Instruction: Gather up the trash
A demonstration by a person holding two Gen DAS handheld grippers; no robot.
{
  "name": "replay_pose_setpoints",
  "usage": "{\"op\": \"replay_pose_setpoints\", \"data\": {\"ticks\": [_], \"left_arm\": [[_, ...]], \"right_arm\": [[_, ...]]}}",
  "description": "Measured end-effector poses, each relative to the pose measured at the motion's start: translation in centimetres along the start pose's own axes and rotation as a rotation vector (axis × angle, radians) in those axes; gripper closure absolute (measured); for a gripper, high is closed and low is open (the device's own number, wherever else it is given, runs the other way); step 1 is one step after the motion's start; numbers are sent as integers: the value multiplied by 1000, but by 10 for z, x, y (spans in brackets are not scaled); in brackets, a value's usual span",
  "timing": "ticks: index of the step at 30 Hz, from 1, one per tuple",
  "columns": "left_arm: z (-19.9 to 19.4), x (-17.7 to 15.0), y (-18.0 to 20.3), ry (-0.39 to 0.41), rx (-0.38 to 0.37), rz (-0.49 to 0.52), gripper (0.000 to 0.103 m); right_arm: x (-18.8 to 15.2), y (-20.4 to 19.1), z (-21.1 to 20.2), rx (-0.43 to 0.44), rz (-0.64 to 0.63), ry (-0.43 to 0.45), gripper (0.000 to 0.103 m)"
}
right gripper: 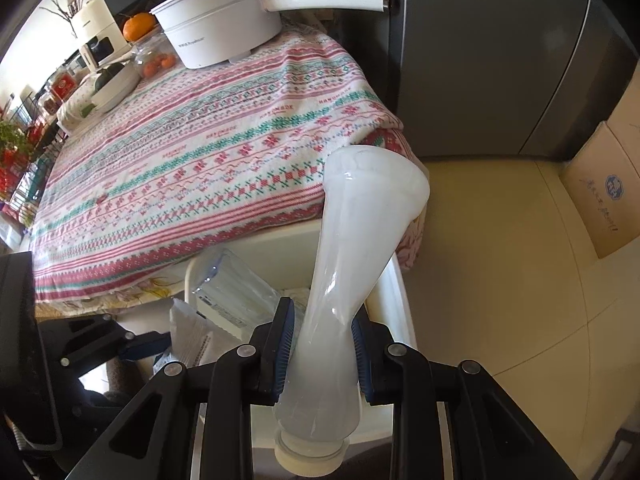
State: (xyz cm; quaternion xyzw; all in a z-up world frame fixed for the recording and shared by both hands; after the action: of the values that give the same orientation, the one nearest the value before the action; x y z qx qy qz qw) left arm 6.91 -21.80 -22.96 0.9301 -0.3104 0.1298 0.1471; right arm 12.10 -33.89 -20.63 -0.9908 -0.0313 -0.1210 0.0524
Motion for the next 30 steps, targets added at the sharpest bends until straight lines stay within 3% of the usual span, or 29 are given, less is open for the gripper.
{"op": "replay_pose_setpoints", "data": {"ticks": [11,12,14,15,22,30], "left_arm": [[-19,-4,-24,20,72,-1,42],[-19,-4,-26,19,76,-4,41],[-20,-4,-29,19,84,-7,40],[-22,-4,-30,20,90,-8,39],[-27,-5,-35,32,124,-11,34],[-39,-10,-46,40,188,-47,21]], "right_arm": [[-7,3,19,9,8,-67,73],[-7,2,21,17,9,-74,69],[-7,4,22,9,25,-77,40],[-6,5,20,5,33,-66,36],[-3,6,8,39,69,-39,34],[-5,6,1,-4,56,-24,31]]}}
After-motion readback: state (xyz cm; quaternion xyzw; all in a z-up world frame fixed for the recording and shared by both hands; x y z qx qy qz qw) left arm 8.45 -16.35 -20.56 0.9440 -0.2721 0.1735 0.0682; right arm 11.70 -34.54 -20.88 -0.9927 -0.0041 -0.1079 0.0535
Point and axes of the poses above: each gripper's, at about its wrist camera, not at the fingertips, and z roughly the way its jaws point, y to its right, x to its top, the point moved 9 cm from there along z, roughly the way its jaws point, and after that the axes turned 5 degrees about -y, right-handed, at the moved point
